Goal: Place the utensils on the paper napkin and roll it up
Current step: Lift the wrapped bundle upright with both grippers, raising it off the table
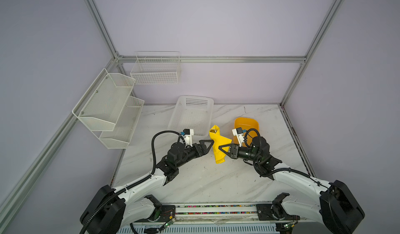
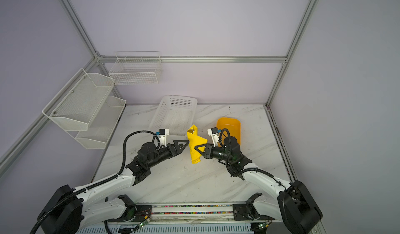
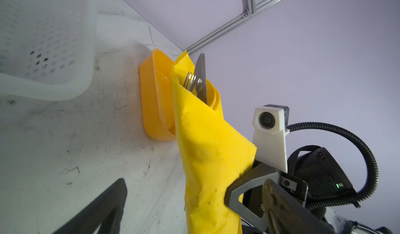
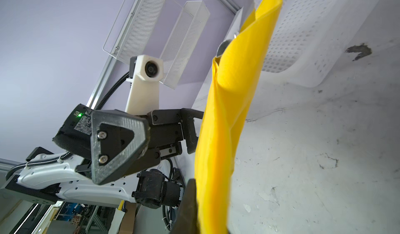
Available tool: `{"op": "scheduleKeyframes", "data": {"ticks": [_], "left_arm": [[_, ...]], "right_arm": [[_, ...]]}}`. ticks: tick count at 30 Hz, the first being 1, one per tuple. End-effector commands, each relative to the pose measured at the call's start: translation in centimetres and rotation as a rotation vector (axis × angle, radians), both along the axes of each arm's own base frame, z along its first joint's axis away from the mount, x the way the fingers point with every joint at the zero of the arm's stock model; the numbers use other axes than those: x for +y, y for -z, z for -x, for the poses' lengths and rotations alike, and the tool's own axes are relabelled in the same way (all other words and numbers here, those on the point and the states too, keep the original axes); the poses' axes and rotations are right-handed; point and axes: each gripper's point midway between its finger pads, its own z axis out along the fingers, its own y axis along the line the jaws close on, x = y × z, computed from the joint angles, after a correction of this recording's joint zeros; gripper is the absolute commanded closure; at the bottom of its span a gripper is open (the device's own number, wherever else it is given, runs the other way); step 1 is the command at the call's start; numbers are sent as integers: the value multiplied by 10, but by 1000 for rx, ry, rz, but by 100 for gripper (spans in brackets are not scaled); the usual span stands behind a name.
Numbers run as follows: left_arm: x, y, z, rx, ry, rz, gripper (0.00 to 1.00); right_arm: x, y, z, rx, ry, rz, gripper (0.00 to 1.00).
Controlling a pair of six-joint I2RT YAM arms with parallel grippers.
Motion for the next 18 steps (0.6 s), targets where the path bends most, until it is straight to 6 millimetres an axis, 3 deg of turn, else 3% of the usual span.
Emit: {"op": "scheduleKeyframes", "data": {"ticks": [1, 8, 18], "left_arm": [[-8, -28, 11, -103, 91, 79, 3], [-18, -34, 11, -123, 153, 121, 3], [-31, -70, 10, -170, 226, 215, 11]], "right_arm": [[3, -32, 4, -73, -43, -51, 93], [6, -51, 7, -101, -75, -79, 93], [7, -72, 16, -126, -117, -130, 93]]}}
